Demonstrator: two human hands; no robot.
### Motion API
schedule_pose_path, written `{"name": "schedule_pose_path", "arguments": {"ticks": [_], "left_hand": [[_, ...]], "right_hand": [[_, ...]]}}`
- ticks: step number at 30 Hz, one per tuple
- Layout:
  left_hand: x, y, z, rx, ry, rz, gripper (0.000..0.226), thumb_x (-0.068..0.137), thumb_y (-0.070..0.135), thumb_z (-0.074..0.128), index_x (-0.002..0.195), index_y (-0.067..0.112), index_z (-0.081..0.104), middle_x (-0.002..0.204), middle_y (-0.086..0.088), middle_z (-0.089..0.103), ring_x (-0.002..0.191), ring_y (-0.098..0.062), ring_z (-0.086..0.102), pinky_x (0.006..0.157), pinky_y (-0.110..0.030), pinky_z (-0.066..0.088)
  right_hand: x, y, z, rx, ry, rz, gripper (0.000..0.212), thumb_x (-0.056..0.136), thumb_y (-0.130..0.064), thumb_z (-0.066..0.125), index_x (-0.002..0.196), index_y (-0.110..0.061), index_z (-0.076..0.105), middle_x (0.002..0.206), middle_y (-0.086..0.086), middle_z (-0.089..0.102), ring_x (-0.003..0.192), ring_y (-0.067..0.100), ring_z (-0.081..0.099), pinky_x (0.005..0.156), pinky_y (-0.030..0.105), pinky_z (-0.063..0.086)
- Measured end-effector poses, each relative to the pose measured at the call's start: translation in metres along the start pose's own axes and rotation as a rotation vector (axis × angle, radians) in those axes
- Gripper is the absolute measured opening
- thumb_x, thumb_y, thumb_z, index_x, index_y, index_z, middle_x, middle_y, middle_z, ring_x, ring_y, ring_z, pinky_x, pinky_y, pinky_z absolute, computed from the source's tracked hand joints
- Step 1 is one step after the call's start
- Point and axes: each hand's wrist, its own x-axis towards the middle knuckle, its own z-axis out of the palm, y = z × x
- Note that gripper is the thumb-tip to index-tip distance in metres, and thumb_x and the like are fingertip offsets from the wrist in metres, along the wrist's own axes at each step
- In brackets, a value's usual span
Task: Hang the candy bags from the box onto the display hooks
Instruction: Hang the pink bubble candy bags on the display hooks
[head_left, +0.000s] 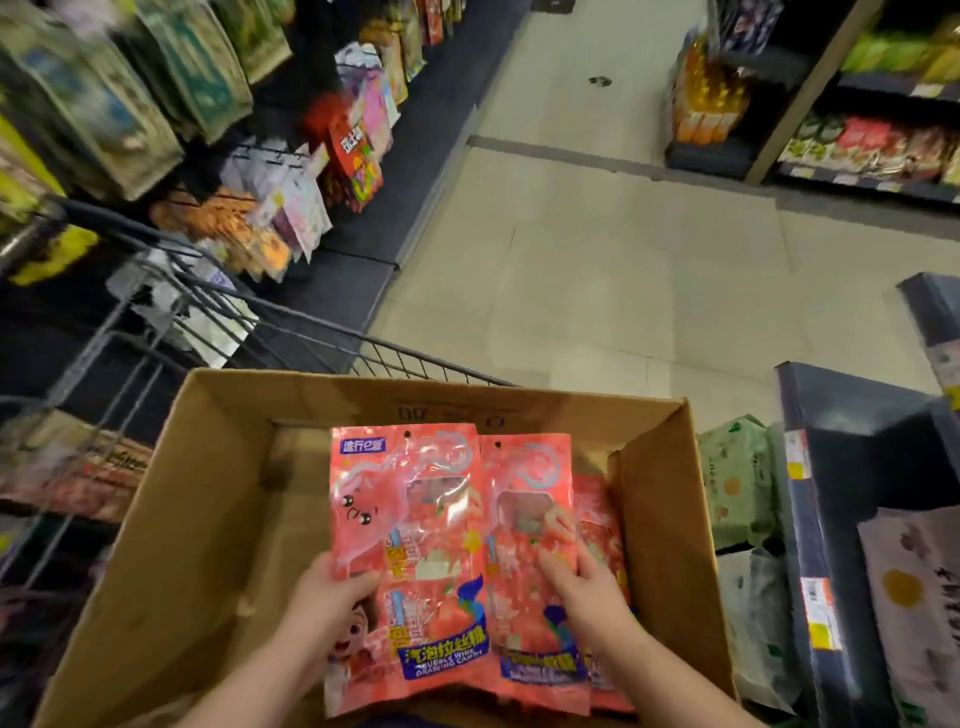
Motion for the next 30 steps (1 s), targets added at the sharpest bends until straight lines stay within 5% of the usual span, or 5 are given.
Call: {"name": "schedule_pose_path", "arguments": {"ticks": [12, 17, 23, 26, 30], "left_hand": [[-0.121, 0.007, -0.098, -0.46, 0.394, 0.351, 0.016, 0.084, 0.003, 0.068, 0.095, 0.014, 0.068, 0.088, -0.017, 0.075, 0.082, -0.031, 0.061, 0.078, -0.045, 0.047], [-0.182, -0.029, -0.15, -0.634, 0.554, 0.402, 0.028, 0.075, 0.012, 0.076, 0.101, 0.013, 0.068, 0.094, -0.011, 0.076, 0.09, -0.037, 0.068, 0.085, -0.044, 0.049], [-0.257, -0.1, -0.217, -0.773, 0.72, 0.471, 0.067, 0.037, 0.035, 0.079, 0.1, 0.015, 0.068, 0.095, -0.013, 0.075, 0.089, -0.027, 0.069, 0.083, -0.038, 0.052], [-0.299, -0.149, -0.253, -0.848, 0.82, 0.471, 0.047, 0.054, 0.017, 0.077, 0.099, 0.01, 0.069, 0.089, -0.015, 0.074, 0.081, -0.026, 0.065, 0.078, -0.033, 0.048], [-0.365, -0.24, -0.302, -0.936, 0.947, 0.455, 0.032, 0.071, 0.003, 0.075, 0.102, 0.003, 0.066, 0.093, -0.027, 0.072, 0.078, -0.029, 0.062, 0.074, -0.038, 0.046]], "right_hand": [[-0.051, -0.145, 0.049, -0.103, -0.276, -0.377, 0.005, 0.09, -0.027, 0.062, 0.094, -0.024, 0.061, 0.096, 0.011, 0.073, 0.09, 0.029, 0.07, 0.088, 0.05, 0.054], [-0.101, -0.161, 0.11, -0.214, -0.457, -0.456, 0.031, 0.079, -0.041, 0.069, 0.101, -0.02, 0.064, 0.094, 0.009, 0.074, 0.09, 0.029, 0.07, 0.09, 0.049, 0.053], [-0.198, -0.157, 0.192, -0.338, -0.599, -0.701, 0.01, 0.086, -0.008, 0.067, 0.076, -0.01, 0.064, 0.098, 0.014, 0.066, 0.082, 0.018, 0.055, 0.076, 0.03, 0.041], [-0.248, -0.133, 0.243, -0.376, -0.707, -0.76, 0.005, 0.086, -0.004, 0.065, 0.09, -0.003, 0.064, 0.104, 0.013, 0.063, 0.096, 0.013, 0.052, 0.086, 0.021, 0.037], [-0.313, -0.065, 0.325, -0.495, -0.856, -0.748, 0.009, 0.086, -0.006, 0.067, 0.083, -0.014, 0.07, 0.097, 0.009, 0.071, 0.067, -0.007, 0.058, 0.061, -0.002, 0.041]]}}
